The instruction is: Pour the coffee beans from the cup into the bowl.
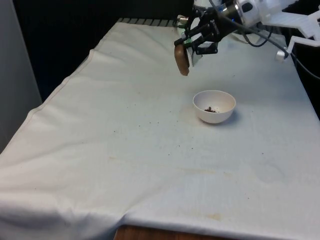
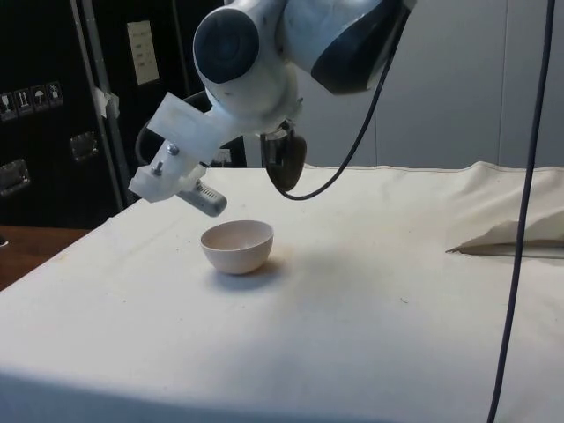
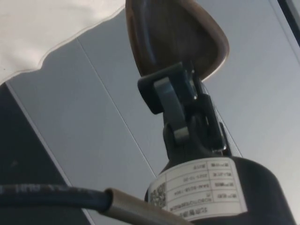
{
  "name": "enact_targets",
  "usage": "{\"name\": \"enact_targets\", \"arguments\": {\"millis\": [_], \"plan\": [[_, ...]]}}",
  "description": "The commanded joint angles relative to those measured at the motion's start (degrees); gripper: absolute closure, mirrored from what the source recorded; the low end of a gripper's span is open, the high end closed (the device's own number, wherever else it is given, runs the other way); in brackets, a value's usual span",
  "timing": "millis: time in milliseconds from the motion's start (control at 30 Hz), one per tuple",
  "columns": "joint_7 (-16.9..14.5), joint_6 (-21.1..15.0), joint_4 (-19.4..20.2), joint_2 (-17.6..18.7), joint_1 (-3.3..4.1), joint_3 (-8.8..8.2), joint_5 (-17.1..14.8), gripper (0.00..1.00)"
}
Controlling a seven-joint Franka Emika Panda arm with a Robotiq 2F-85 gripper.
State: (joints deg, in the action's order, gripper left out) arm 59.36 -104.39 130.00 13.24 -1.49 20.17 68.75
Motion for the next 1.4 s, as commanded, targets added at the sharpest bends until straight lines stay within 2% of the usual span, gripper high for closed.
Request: {"name": "enact_targets", "arguments": {"millis": [0,33,567,600,633,867,900,933,1167,1200,1233,1367], "plan": [[-0.06,-0.52,0.06,-0.06,0.0,-0.34,0.0,0.96],[-0.8,-2.69,0.74,-0.8,-0.63,-0.8,-0.52,0.96],[-1.66,-10.2,2.01,-1.32,-0.69,-6.65,-0.4,0.96],[-0.97,-8.77,1.55,-0.8,-0.06,-6.7,0.0,0.96],[-1.78,-11.06,2.12,-1.32,-0.63,-7.33,-0.4,0.96],[-2.23,-13.81,2.41,-1.26,-0.63,-9.74,-0.34,0.96],[-1.55,-12.72,2.06,-0.8,-0.11,-9.85,0.0,0.96],[-2.29,-14.32,2.46,-1.2,-0.69,-10.08,-0.34,0.96],[-3.04,-18.45,2.86,-1.09,-0.69,-13.35,-0.34,0.96],[-2.35,-17.02,2.52,-0.8,-0.11,-13.24,0.0,0.96],[-3.15,-18.85,2.86,-1.03,-0.63,-13.69,-0.4,0.96],[-3.55,-20.45,2.98,-1.03,-0.63,-15.01,-0.52,0.96]]}}
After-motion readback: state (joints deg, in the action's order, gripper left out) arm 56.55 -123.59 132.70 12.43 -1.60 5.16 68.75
